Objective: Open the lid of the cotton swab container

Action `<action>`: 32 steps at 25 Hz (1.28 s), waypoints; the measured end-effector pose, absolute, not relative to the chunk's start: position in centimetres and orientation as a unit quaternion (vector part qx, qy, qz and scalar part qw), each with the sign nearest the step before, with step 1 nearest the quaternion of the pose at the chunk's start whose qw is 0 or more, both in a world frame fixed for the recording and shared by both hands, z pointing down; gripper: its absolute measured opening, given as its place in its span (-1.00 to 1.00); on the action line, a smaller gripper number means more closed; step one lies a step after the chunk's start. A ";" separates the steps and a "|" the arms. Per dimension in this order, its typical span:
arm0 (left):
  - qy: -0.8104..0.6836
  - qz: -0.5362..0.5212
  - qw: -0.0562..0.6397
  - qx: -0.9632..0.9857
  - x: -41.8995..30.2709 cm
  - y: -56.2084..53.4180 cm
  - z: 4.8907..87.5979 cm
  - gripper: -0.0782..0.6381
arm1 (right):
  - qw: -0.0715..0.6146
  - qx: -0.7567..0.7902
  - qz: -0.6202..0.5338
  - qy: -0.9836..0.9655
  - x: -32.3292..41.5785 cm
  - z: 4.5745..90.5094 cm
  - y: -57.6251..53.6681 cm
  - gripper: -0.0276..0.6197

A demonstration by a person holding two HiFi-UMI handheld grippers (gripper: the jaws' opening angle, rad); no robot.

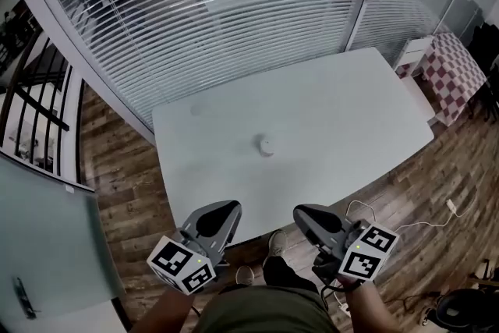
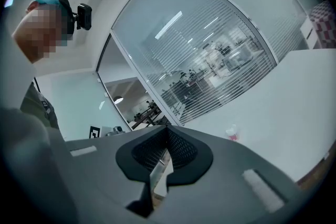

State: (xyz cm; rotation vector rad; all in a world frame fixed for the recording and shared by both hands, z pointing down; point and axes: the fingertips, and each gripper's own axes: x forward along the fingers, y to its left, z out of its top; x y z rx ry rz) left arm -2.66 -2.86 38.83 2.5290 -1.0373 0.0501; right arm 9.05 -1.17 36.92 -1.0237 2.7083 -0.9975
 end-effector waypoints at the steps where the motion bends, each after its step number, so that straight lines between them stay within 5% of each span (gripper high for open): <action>1: -0.374 0.019 0.204 0.904 -2.4 -3.4 39.0 -0.76 | 0.038 -0.330 -0.327 0.885 9.2 37.0 -1.7 -0.89; 32: -0.408 0.129 0.194 0.883 0.7 -13.7 53.1 -0.64 | -0.022 -0.276 -0.383 0.881 11.5 44.6 -11.0 -0.89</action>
